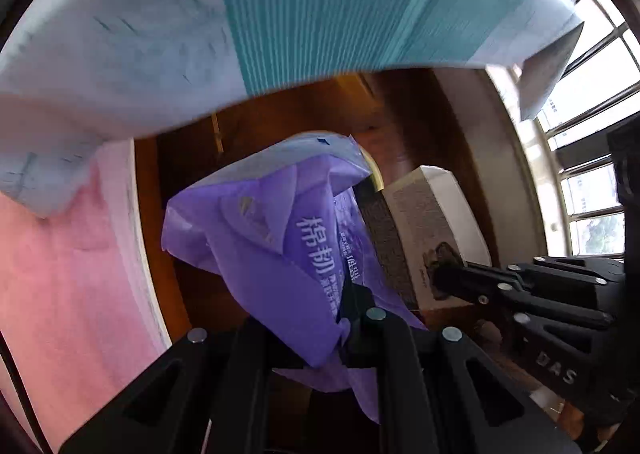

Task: Collect trash
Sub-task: 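Carry the purple bag and white box over the bin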

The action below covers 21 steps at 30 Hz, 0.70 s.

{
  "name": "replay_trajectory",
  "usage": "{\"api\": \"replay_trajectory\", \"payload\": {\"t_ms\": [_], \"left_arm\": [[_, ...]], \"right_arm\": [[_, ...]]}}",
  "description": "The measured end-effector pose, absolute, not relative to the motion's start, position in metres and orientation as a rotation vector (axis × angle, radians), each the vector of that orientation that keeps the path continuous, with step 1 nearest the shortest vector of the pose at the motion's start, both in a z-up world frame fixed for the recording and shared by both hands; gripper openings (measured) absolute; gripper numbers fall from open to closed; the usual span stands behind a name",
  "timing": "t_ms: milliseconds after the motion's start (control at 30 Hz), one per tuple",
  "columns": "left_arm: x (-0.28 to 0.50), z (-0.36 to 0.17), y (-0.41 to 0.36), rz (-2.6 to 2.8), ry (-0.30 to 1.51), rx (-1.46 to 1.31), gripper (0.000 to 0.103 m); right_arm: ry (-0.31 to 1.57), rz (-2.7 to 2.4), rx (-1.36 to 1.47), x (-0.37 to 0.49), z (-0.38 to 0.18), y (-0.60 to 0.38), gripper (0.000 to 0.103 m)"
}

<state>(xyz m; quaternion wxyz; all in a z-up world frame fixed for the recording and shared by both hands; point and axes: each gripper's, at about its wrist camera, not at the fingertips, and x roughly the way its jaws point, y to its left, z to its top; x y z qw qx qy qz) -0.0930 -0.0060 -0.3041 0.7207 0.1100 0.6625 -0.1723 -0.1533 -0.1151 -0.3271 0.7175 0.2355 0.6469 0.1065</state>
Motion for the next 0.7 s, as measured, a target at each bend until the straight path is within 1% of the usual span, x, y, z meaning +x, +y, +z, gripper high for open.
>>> {"api": "replay_trajectory", "payload": {"t_ms": [233,500,700], "left_arm": [[-0.086,-0.366,-0.017,-0.364,1.505,0.269,0.008],[-0.067,-0.415,-0.031,-0.37,1.518,0.298,0.008],[-0.042,-0.45,-0.041,-0.382,1.55,0.296,0.011]], "right_arm": [[1.446,0.181,0.557,-0.151,-0.369,-0.132,0.001],[1.408,0.14,0.584,-0.125,-0.399,-0.142,0.001],[1.415,0.09,0.636,-0.099,-0.439,-0.149,0.001]]}}
